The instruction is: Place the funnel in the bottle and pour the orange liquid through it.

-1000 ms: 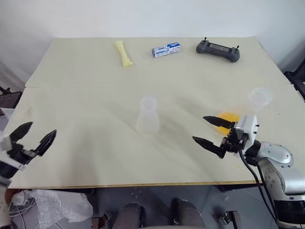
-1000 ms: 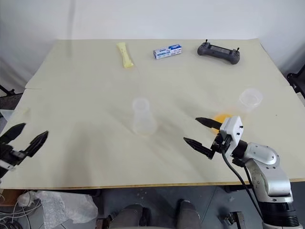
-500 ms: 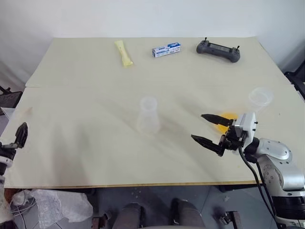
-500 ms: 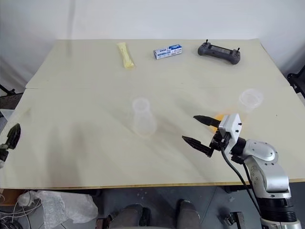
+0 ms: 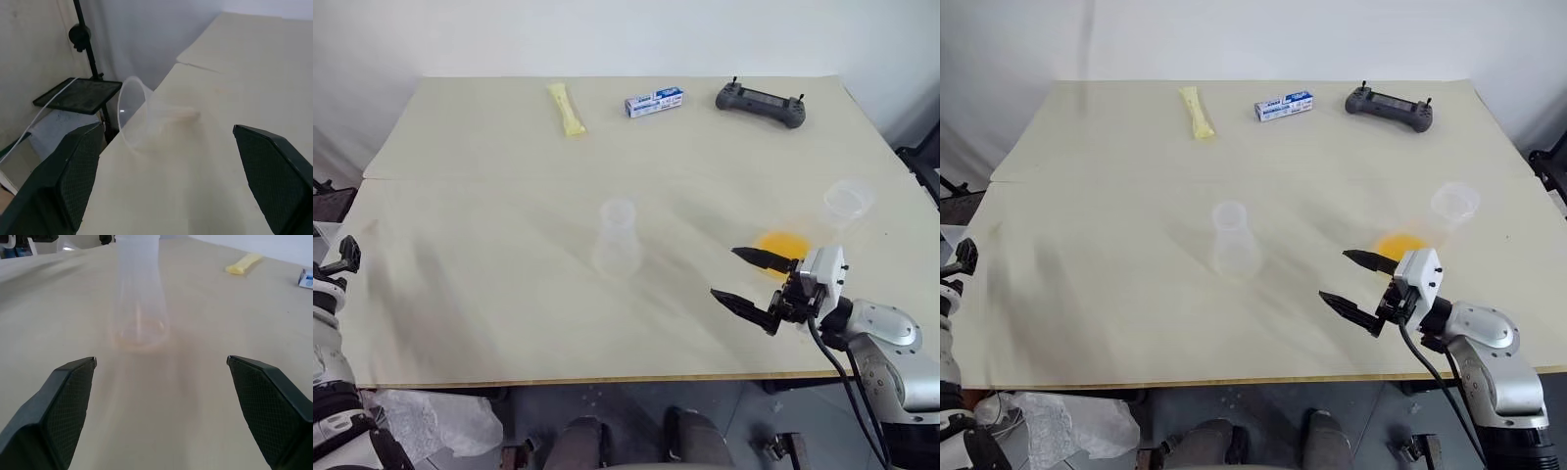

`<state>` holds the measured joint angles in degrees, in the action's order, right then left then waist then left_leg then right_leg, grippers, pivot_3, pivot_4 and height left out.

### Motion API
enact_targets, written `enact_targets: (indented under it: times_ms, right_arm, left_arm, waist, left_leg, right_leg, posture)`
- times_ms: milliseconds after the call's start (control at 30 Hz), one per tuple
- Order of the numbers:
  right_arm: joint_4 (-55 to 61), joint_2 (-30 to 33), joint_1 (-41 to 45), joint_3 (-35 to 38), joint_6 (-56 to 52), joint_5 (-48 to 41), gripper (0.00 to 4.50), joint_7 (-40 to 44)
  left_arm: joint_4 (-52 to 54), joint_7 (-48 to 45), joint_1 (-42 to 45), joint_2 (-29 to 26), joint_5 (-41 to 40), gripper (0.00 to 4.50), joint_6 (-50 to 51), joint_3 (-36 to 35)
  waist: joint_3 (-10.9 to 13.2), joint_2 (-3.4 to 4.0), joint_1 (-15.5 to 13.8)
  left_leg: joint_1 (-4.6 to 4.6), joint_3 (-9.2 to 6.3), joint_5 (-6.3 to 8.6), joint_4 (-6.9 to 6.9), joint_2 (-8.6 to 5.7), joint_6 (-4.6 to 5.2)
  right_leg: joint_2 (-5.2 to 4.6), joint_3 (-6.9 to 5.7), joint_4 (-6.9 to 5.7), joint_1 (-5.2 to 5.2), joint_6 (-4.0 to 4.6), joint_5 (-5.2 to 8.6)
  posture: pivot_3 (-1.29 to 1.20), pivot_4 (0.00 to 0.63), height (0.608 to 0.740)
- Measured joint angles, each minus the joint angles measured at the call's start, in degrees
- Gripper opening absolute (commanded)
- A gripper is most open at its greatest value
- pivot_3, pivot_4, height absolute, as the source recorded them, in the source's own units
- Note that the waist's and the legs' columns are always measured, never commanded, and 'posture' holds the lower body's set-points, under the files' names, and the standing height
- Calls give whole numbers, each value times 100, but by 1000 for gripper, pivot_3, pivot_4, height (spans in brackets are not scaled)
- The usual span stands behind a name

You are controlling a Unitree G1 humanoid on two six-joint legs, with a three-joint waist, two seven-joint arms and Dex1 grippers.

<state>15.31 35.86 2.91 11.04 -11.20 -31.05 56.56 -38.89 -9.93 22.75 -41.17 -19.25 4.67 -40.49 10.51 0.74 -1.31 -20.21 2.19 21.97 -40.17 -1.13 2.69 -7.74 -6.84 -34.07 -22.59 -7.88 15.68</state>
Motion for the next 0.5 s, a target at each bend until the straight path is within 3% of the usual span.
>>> enact_targets:
  times_ms: [500]
  right_arm:
    - [70, 44, -10, 65, -141, -60, 4500, -61]
  left_arm:
    - [-2231, 56, 1332, -609, 301, 4458, -531, 626]
  waist:
    - [-1, -10, 6]
  left_leg:
    - [1, 5, -1, 0, -4, 1]
  right_leg:
    - [1, -4, -6, -2, -1, -1]
  posture:
    - [0, 150, 740]
